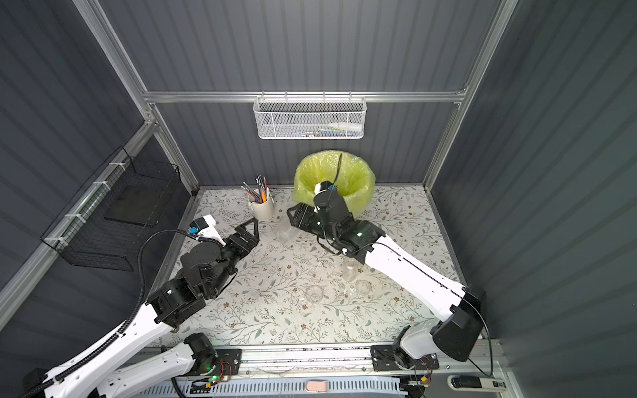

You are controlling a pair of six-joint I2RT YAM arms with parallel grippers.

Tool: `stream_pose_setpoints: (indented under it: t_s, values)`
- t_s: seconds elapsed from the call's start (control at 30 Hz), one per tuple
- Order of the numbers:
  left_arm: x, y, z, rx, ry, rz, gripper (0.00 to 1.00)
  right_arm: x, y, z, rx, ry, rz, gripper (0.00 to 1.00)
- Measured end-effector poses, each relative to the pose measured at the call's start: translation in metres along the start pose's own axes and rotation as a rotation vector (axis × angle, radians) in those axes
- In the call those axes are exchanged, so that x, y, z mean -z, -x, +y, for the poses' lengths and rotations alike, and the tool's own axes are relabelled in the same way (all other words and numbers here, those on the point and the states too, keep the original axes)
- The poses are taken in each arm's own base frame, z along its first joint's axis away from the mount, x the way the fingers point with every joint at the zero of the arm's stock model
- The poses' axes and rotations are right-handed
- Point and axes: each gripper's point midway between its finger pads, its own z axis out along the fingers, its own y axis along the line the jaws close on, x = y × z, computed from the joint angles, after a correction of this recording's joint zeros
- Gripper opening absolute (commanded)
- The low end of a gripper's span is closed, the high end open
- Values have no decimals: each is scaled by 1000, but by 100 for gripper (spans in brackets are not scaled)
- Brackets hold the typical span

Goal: Empty expired oatmeal from jars
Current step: Place the jar at the center of the board.

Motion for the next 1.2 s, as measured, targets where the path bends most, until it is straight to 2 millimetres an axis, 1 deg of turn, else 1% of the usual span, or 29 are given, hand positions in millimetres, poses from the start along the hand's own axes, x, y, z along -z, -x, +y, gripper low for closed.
stream_pose_setpoints:
  t_s: [0.03,0.1,0.2,0.27,0.43,0.5,0.6,0.73,0.8,0.97,1.07,1.17,1.2]
  values:
    - [-2,-8,14,-44,46,14,100,-5,-10,-4,48,-33,15,44]
    - [-3,-19,37,-125,127,27,100,-13,-26,-8,138,-86,30,45]
    - [0,-20,66,-242,242,5,100,-24,-47,-18,267,-138,40,46]
    - [2,-13,76,-305,298,-34,100,-32,-58,-30,331,-173,41,47]
    - [7,6,95,-406,429,-151,100,-61,-79,-75,464,-292,33,48]
    - [6,8,104,-453,486,-196,100,-73,-90,-92,515,-334,34,48]
    - [3,4,119,-548,559,-239,100,-84,-102,-108,572,-368,32,49]
    - [0,1,131,-639,616,-271,100,-96,-107,-114,607,-382,7,49]
    - [-1,3,134,-646,620,-292,100,-102,-107,-116,608,-383,-7,51]
    - [-5,12,145,-662,643,-327,100,-108,-115,-123,610,-388,-9,56]
    - [-8,18,145,-673,645,-349,100,-112,-121,-128,610,-394,-4,57]
    - [-14,19,143,-682,633,-363,100,-116,-128,-135,609,-406,8,62]
    - [-16,19,143,-685,631,-365,100,-117,-127,-135,604,-405,0,63]
